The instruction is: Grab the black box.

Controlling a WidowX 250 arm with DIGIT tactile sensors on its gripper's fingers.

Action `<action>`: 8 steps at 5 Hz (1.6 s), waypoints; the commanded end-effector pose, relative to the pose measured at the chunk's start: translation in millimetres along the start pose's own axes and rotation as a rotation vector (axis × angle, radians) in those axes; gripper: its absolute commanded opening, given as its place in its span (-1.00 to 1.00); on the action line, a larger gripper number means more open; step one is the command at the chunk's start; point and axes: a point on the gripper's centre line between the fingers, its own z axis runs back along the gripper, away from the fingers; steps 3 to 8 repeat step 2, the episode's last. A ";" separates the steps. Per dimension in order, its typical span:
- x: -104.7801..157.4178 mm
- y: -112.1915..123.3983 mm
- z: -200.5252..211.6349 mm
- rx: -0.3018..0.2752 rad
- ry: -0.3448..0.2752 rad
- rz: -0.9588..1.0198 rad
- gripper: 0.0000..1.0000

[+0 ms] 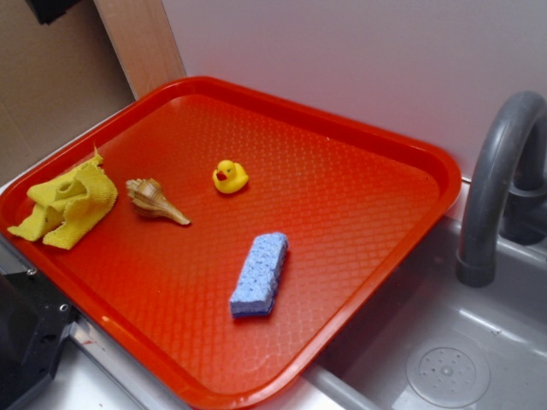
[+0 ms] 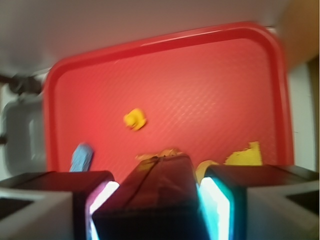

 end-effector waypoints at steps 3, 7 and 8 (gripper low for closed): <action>-26.6 -9.6 -0.6 0.111 -0.049 -0.082 -1.00; -26.6 -9.6 -0.6 0.111 -0.049 -0.082 -1.00; -26.6 -9.6 -0.6 0.111 -0.049 -0.082 -1.00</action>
